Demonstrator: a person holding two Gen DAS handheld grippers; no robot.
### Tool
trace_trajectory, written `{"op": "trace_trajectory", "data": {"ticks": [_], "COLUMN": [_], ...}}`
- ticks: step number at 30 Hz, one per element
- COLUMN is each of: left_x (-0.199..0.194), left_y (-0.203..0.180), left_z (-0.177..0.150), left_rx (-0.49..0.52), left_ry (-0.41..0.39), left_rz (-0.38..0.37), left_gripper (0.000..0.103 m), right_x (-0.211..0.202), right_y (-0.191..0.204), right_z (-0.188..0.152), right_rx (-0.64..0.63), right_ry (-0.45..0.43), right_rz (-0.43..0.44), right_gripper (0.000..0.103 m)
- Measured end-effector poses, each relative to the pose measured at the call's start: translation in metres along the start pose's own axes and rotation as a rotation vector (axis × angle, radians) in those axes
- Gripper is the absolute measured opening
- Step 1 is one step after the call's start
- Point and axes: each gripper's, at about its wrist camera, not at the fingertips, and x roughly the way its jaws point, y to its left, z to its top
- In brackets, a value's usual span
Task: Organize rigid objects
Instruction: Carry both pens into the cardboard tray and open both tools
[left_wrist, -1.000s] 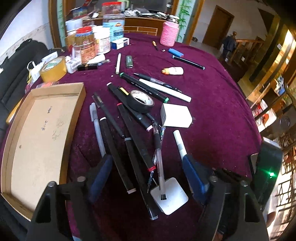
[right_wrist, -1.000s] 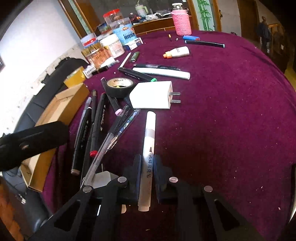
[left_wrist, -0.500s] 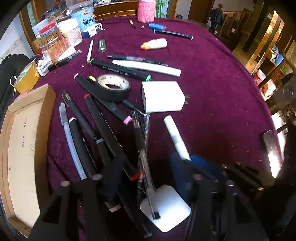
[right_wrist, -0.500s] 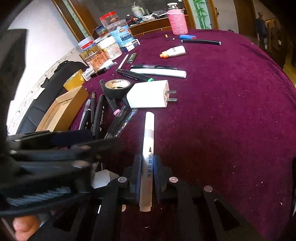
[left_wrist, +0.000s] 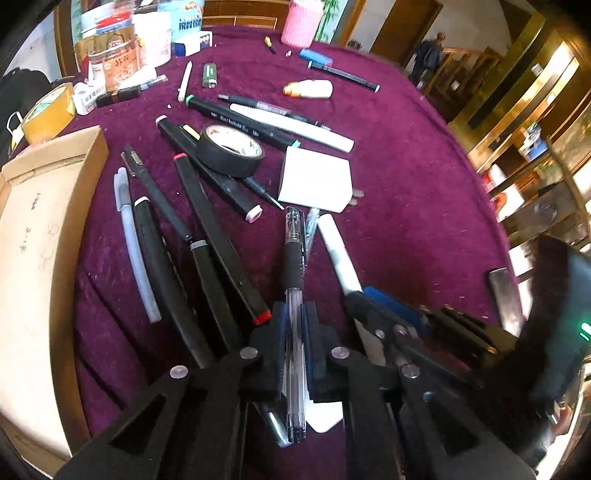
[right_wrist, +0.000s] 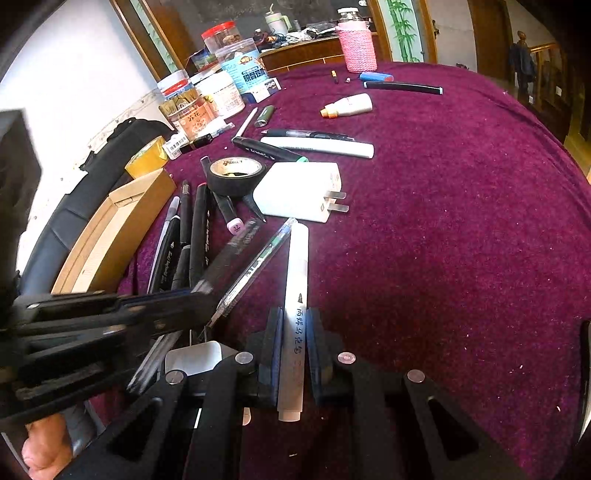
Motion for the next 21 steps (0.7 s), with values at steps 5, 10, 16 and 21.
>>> {"op": "trace_trajectory", "data": {"ticks": [5, 10, 16, 21], "left_x": [-0.034, -0.067, -0.098, -0.115], "left_y": [0.011, 0.038, 0.075, 0.093], "left_z": [-0.010, -0.026, -0.050, -0.067], "left_rx": [-0.035, -0.110, -0.202, -0.250], "left_ry": [-0.065, -0.120, -0.179, -0.224], "left_rz": [-0.018, -0.025, -0.023, 0.017], "left_gripper": [0.008, 0.008, 0.008, 0.008], "right_x": [-0.001, -0.006, -0.020, -0.048], "right_y": [0.005, 0.008, 0.006, 0.027], "right_z": [-0.001, -0.002, -0.005, -0.012], "right_rx": [-0.020, -0.033, -0.011, 0.022], "right_ry": [-0.016, -0.050, -0.128, -0.157], "right_rz": [-0.043, -0.081, -0.086, 0.028], "right_gripper": [0.011, 0.011, 0.011, 0.012]}}
